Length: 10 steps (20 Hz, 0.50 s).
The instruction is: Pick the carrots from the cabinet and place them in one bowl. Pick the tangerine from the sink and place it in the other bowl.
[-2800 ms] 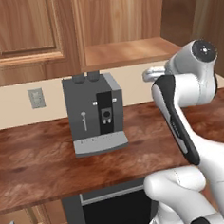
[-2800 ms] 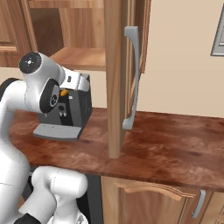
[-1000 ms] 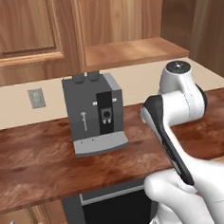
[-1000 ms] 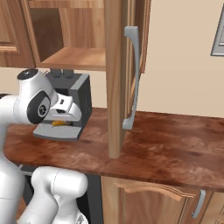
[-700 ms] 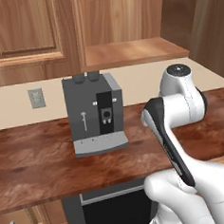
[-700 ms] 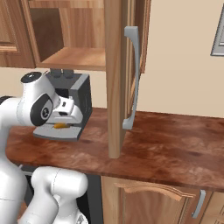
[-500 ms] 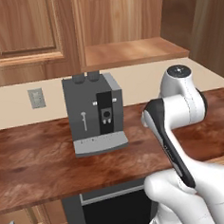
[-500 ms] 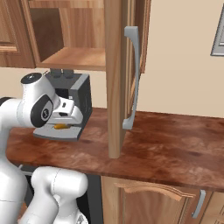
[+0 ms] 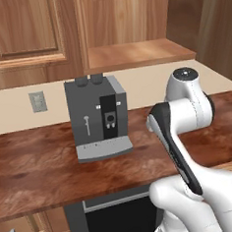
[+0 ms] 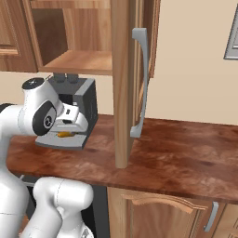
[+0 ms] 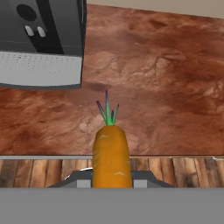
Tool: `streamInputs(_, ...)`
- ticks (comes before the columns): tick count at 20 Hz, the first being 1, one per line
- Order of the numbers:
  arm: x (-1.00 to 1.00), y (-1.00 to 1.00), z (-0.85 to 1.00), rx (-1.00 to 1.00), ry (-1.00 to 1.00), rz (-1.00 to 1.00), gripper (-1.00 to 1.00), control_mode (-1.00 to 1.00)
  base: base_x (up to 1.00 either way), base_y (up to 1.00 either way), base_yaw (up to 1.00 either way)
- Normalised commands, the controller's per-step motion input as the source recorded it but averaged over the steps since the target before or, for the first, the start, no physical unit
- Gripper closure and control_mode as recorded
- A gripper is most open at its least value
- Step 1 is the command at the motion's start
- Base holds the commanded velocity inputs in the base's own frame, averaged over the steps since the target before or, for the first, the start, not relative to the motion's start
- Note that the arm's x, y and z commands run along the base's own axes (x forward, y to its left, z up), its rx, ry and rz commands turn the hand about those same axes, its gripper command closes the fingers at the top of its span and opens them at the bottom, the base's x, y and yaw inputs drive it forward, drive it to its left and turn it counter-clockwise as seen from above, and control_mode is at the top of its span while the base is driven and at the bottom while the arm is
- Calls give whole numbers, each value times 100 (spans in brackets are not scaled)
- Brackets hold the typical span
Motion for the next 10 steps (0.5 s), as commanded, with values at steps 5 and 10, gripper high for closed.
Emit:
streamInputs(5,0,0,0,0,0,0,100,100,-19,0,0)
streamInputs(10,0,0,0,0,0,0,100,100,-48,-1,0)
